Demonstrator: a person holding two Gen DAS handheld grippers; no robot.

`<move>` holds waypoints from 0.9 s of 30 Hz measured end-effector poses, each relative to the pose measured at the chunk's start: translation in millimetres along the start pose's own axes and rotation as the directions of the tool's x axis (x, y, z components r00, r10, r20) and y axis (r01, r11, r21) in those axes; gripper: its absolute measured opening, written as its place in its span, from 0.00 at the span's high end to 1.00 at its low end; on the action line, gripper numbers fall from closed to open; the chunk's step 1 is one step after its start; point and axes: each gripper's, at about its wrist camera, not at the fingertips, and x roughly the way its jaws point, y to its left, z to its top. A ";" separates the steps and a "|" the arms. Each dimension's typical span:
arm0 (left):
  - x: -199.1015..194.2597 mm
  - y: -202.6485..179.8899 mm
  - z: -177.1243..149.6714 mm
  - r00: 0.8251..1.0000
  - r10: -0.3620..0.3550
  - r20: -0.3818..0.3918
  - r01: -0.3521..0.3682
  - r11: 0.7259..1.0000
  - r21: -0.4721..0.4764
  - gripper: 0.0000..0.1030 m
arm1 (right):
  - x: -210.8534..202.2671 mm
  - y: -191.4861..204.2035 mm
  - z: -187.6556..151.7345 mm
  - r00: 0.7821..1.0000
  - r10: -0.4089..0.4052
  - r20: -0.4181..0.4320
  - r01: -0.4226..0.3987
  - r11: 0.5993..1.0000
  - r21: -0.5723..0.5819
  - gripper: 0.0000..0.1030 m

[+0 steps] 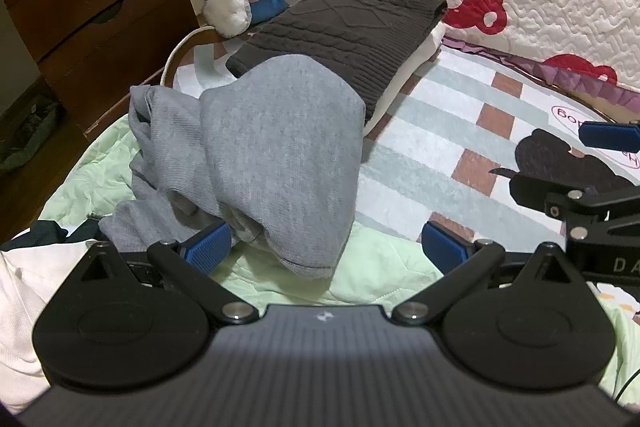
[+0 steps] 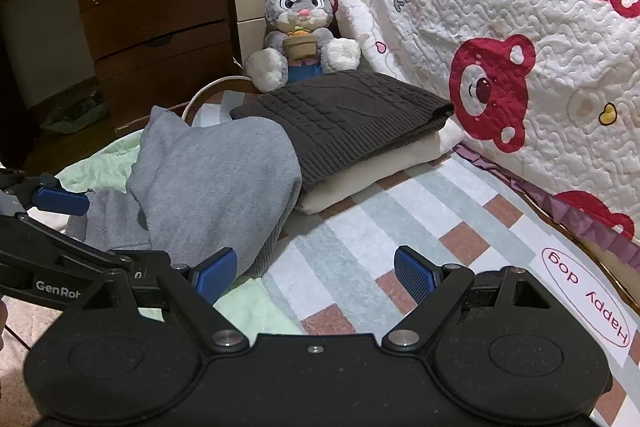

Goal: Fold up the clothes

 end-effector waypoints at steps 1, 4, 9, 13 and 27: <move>0.1 0.2 0.6 1.000 0.000 -0.002 0.000 1.000 0.000 0.00 | -0.2 0.0 0.0 1.000 0.000 0.000 0.000 1.000 -0.001 0.14; -0.3 -0.2 1.5 1.000 0.000 -0.006 0.000 1.000 0.001 0.00 | -0.1 -1.5 1.1 1.000 0.001 -0.002 -0.001 1.000 0.000 0.14; -0.4 -0.6 2.4 1.000 -0.001 -0.012 0.001 1.000 0.006 0.00 | 0.0 -1.9 1.3 1.000 0.002 -0.003 -0.002 1.000 0.000 0.14; -0.3 -1.1 3.0 1.000 -0.002 -0.016 0.002 1.000 0.010 0.00 | 0.2 -1.1 0.5 1.000 0.002 -0.004 -0.001 1.000 0.001 0.14; 3.2 -2.8 4.9 0.999 -0.002 -0.034 0.002 1.000 0.021 0.00 | 1.0 -2.4 -0.8 1.000 0.005 -0.010 -0.005 1.000 0.006 0.14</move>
